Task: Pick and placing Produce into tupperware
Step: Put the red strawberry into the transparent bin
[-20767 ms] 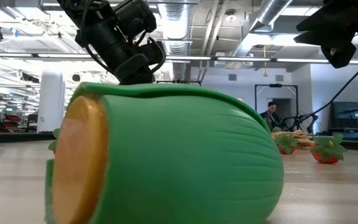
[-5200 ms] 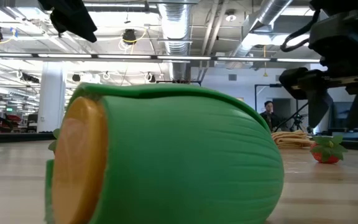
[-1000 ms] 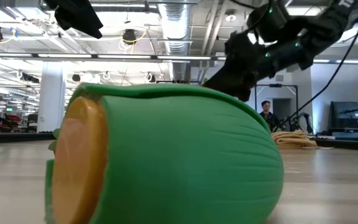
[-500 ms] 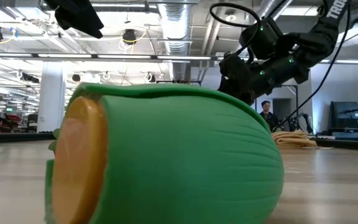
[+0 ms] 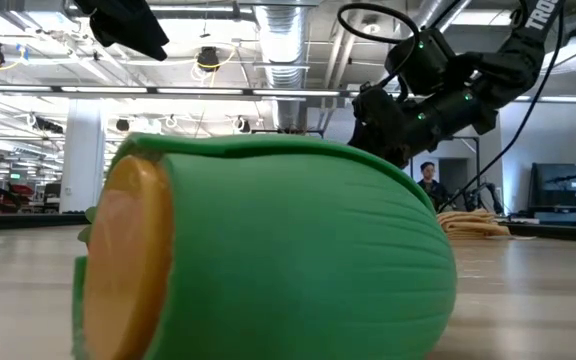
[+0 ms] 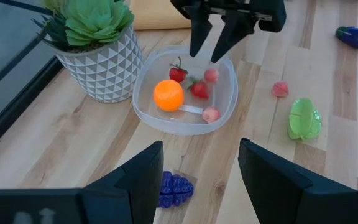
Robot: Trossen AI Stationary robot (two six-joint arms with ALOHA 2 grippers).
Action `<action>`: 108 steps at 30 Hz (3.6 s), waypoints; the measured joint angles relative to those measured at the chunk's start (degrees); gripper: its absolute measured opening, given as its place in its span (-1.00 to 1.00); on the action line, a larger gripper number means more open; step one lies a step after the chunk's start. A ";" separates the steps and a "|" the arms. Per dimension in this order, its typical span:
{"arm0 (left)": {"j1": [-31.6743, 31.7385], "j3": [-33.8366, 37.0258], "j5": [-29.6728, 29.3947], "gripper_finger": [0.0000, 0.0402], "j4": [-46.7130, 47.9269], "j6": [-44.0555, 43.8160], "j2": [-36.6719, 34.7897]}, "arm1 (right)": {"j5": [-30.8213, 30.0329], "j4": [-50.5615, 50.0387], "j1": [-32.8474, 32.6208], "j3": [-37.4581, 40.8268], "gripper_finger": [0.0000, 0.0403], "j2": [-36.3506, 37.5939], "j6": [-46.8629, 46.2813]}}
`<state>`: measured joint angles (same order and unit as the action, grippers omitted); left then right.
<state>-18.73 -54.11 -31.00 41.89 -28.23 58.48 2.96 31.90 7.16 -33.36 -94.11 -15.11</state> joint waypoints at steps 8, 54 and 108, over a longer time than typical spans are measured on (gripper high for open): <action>0.01 0.00 -0.13 -0.01 -0.50 0.00 0.00 | 0.04 0.33 0.00 0.00 0.22 0.00 0.00; -3.24 0.00 5.29 -0.01 -0.62 -0.94 0.83 | 10.18 -44.00 -16.49 0.00 0.22 24.09 -8.41; -4.68 3.70 27.58 -0.01 -22.46 22.93 33.48 | -4.80 -46.22 -26.35 0.04 0.12 32.50 -10.11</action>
<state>-23.41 -50.41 -3.43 19.43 -5.30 91.96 -1.84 -14.32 -19.20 -33.32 -61.60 -25.22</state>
